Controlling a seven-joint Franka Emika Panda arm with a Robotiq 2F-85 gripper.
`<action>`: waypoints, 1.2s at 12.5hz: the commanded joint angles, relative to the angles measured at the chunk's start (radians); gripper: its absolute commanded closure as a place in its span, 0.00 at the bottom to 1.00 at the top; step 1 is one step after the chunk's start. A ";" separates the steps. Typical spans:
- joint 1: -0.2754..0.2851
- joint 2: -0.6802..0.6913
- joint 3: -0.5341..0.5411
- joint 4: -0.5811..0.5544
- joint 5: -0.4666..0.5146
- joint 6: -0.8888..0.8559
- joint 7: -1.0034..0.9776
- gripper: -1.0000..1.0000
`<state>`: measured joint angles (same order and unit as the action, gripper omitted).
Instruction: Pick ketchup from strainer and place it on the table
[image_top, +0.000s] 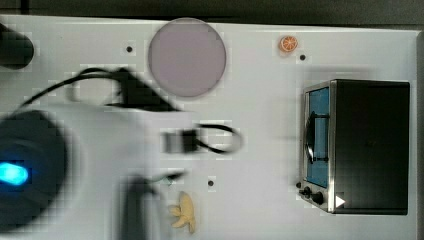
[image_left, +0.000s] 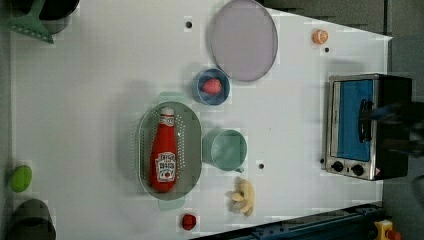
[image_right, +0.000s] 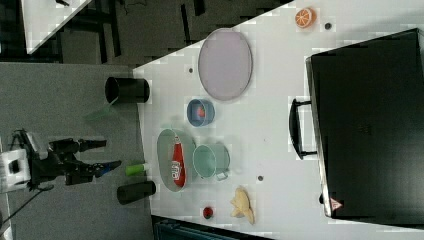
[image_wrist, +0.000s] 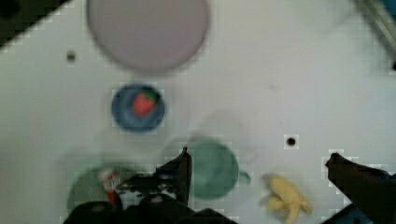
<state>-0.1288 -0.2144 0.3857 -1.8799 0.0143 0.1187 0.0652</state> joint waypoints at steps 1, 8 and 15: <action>0.038 0.077 0.150 -0.014 0.001 0.015 0.044 0.00; 0.041 0.207 0.414 -0.110 -0.003 0.192 0.059 0.00; 0.043 0.351 0.456 -0.396 -0.115 0.695 0.059 0.00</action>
<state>-0.0596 0.1271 0.8604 -2.2480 -0.1011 0.7939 0.0817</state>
